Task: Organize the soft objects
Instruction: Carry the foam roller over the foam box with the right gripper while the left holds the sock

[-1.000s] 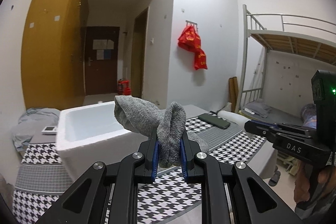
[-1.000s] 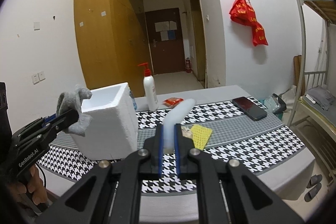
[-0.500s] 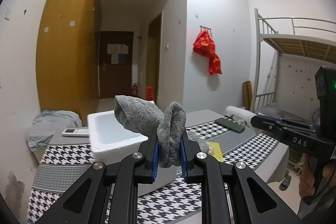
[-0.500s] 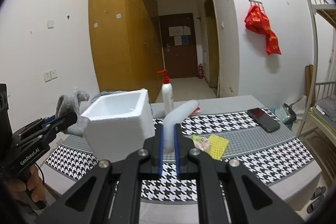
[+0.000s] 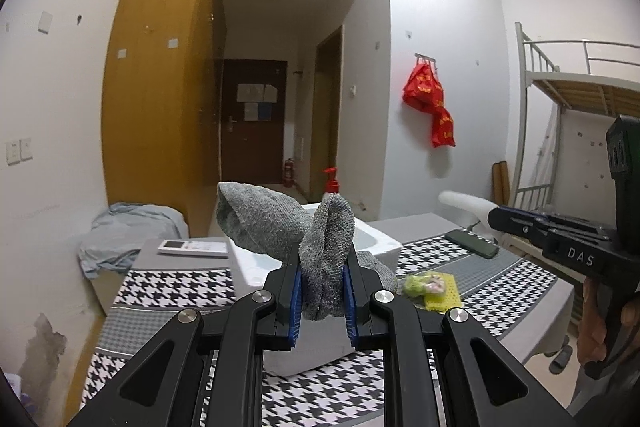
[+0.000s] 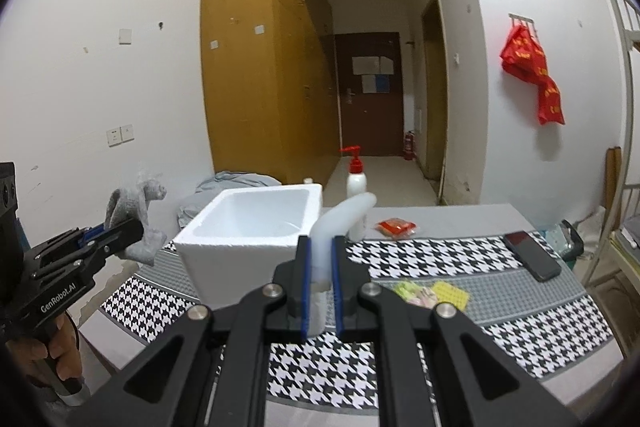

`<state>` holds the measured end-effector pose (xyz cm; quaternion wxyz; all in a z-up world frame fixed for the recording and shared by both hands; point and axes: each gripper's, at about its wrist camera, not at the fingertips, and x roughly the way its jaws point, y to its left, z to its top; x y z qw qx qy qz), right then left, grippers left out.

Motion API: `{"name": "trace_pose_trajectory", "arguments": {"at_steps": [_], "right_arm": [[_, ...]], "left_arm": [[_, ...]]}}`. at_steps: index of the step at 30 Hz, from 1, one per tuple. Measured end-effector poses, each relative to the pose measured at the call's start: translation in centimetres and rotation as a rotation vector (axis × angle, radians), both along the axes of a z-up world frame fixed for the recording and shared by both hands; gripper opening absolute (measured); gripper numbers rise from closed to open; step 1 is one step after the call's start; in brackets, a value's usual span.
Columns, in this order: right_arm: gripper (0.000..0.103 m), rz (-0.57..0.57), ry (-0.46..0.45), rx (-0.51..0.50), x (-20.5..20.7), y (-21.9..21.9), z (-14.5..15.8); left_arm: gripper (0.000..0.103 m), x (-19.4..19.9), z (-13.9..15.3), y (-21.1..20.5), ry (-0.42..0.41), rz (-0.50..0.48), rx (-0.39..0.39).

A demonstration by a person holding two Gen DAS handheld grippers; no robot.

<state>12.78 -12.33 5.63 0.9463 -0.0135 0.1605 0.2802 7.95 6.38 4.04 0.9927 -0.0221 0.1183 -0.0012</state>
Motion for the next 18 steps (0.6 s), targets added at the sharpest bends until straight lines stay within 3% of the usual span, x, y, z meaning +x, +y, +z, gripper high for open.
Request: {"name": "trace_pose_trajectory", "arguments": {"at_steps": [18], "right_arm": [[0.012,0.128,-0.026,-0.027,1.5,5.0,0.8]], "left_arm": [[0.018,-0.6,-0.5,2.6,0.027,0.096,-0.006]]}}
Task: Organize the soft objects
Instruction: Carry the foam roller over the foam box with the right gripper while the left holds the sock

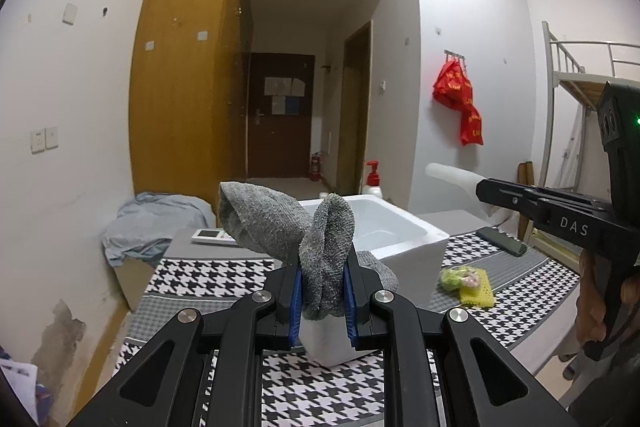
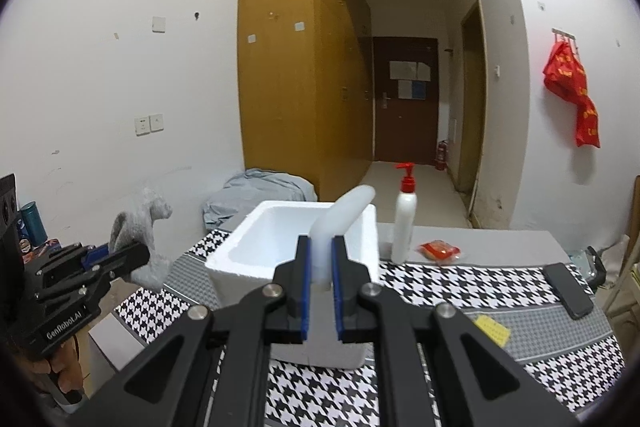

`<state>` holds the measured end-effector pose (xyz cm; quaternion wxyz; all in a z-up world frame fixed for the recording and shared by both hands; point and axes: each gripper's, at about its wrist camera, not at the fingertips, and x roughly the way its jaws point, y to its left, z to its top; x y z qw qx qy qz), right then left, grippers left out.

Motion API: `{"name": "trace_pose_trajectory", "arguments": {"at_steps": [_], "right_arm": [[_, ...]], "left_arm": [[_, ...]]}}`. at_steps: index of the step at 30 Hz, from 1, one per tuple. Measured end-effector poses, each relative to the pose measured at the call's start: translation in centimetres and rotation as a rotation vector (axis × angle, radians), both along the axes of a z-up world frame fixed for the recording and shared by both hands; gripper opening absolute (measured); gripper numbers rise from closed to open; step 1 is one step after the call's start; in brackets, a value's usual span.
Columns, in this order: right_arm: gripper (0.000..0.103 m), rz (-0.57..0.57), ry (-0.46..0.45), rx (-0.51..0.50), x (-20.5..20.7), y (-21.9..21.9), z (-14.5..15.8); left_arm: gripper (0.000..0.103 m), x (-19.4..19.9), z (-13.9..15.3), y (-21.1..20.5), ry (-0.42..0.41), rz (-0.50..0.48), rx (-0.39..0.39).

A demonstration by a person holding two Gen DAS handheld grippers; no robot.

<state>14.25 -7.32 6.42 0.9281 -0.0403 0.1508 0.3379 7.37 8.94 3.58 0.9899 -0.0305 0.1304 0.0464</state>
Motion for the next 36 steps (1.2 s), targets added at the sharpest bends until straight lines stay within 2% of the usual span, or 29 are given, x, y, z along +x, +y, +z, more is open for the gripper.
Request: {"name": "trace_pose_trajectory", "arguments": {"at_steps": [24,36], "right_arm": [[0.012,0.058,0.059,-0.044,3.3,5.7,-1.1],[0.014,0.058,0.103,-0.063,5.5,7.0,-2.0]], "left_arm": [[0.018,1.3,-1.9,2.5,0.059,0.033,-0.043],[0.018,2.0,-2.5,3.0,0.075,0.042,-0.045]]}}
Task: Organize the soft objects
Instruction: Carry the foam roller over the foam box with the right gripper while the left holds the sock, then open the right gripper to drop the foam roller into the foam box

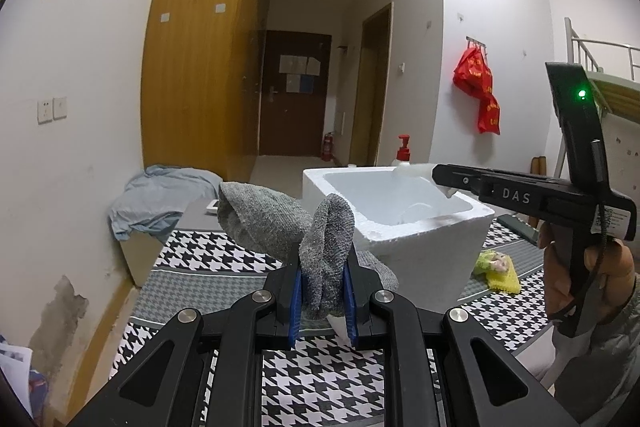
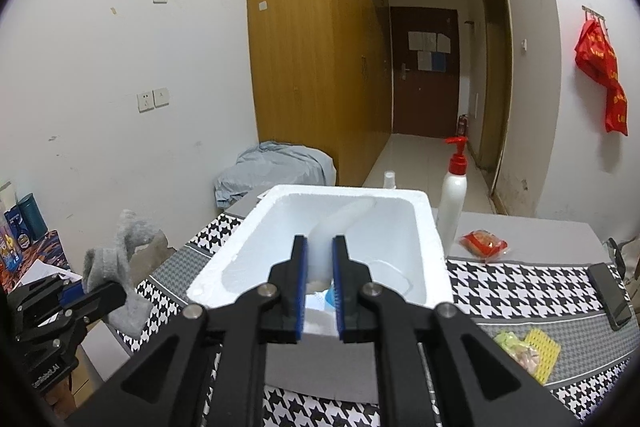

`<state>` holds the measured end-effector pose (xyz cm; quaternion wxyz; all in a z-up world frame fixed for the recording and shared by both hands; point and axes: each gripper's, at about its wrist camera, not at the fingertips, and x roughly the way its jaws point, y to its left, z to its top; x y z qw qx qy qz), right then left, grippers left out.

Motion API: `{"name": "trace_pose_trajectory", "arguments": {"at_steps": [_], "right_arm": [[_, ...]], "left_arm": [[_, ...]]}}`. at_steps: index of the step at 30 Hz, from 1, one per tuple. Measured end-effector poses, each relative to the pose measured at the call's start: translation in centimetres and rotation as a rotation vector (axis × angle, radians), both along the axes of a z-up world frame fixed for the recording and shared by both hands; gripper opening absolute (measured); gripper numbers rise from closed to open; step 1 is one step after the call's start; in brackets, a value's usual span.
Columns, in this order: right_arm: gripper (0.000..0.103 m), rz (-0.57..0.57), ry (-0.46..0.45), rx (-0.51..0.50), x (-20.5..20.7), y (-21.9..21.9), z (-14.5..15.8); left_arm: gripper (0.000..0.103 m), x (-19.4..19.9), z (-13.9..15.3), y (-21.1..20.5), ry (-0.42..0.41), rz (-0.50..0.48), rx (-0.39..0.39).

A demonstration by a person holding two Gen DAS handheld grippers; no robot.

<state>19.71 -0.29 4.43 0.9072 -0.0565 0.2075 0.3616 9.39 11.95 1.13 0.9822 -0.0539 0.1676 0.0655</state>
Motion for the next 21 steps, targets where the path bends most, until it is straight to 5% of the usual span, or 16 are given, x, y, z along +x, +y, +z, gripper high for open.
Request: {"name": "trace_pose_trajectory", "arguments": {"at_steps": [8,13,21], "right_arm": [[0.022,-0.001,0.018,-0.032,0.7,0.8,-0.6],[0.089,-0.034,-0.025,-0.015,0.0,0.3,-0.5],[0.096,-0.016,-0.101,-0.012,-1.6,0.0,0.2]], "left_arm": [[0.018,-0.1,-0.1,0.4,0.005,0.012,-0.003],[0.018,-0.1,0.0,0.5,0.002,0.019,-0.001],[0.018,-0.2,0.2,0.3,0.001,0.023,0.005]]}}
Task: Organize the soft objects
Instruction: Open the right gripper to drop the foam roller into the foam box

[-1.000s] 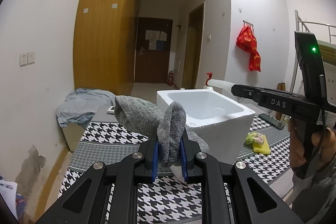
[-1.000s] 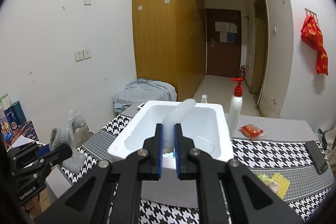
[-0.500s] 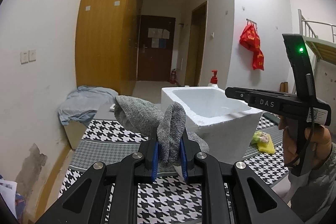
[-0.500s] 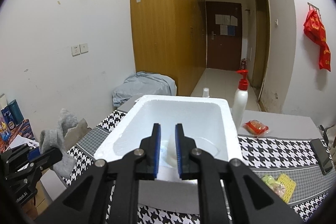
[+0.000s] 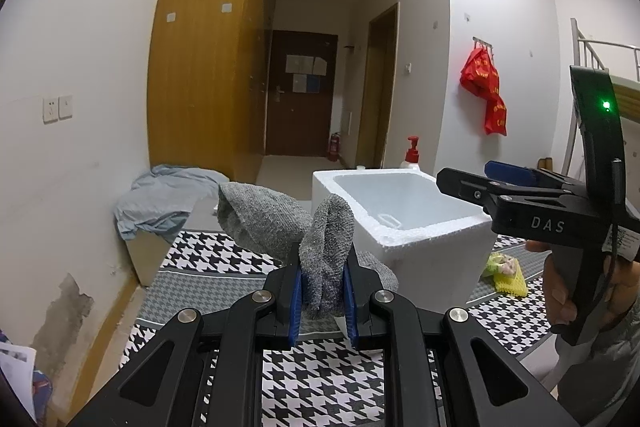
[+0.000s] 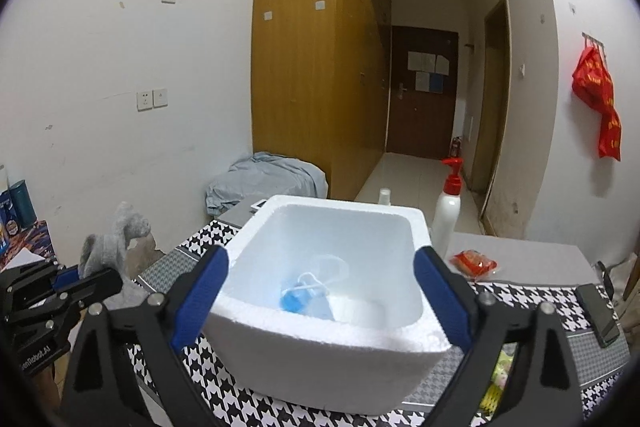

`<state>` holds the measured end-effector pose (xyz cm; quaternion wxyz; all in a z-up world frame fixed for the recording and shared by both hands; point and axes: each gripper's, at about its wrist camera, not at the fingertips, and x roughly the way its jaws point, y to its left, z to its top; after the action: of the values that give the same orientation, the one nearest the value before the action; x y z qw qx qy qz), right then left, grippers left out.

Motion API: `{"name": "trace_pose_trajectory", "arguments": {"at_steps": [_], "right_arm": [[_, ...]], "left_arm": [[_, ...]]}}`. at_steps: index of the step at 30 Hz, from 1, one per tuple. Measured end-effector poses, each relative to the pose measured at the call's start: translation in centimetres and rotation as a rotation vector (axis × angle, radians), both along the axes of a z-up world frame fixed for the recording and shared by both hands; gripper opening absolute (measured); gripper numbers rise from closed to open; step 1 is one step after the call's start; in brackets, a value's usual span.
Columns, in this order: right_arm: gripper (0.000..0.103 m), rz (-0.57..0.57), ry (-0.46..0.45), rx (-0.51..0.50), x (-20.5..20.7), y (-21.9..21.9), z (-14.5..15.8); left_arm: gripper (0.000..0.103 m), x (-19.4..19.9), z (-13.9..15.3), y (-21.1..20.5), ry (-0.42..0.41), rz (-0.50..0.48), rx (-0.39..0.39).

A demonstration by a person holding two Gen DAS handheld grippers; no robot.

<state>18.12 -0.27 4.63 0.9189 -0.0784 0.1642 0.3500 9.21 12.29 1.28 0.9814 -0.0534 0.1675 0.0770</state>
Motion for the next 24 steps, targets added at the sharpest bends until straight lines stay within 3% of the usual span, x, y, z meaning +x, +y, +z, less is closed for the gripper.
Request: {"name": "trace_pose_trajectory", "arguments": {"at_steps": [24], "right_arm": [[0.096,-0.053,-0.019,0.041,-0.4,-4.2,0.3]], "left_arm": [[0.018,1.6,1.7,-0.9,-0.008,-0.024,0.023]]}}
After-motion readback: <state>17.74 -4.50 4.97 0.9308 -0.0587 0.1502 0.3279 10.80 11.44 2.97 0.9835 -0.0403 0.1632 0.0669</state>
